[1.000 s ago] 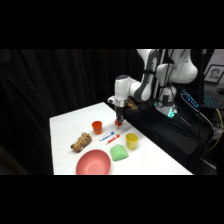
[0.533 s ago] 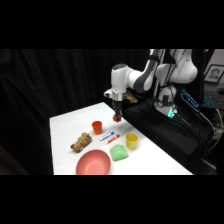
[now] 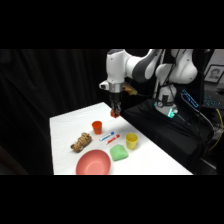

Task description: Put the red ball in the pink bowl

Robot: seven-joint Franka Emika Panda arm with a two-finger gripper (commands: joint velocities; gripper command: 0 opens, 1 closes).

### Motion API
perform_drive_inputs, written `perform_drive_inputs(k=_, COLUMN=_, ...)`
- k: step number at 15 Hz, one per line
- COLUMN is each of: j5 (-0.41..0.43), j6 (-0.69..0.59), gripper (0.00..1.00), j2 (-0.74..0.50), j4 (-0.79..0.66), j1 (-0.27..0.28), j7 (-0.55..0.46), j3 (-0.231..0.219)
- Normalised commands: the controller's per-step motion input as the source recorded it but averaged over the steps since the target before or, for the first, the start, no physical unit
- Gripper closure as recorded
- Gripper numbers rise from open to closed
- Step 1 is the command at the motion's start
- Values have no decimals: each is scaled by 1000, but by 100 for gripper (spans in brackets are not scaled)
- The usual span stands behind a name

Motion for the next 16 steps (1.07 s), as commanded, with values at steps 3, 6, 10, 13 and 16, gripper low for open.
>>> perform_drive_inputs(k=3, j5=166, j6=-160, gripper=98, j2=111, j4=303, j1=-29, j7=-62, j3=189)
perform_drive_inputs(k=6, j5=102, j6=-126, gripper=98, j2=188, j4=368, j1=9, j7=-28, j3=157)
perform_drive_inputs(k=10, j5=71, j6=-120, gripper=98, j2=283, j4=451, j1=38, j7=-14, j3=100)
perform_drive_inputs(k=13, j5=114, j6=-108, gripper=98, j2=409, j4=558, j1=67, j7=-11, j3=57)
perform_drive_inputs(k=16, j5=94, j6=-141, gripper=98, j2=406, j4=584, j1=86, j7=-1, j3=24)
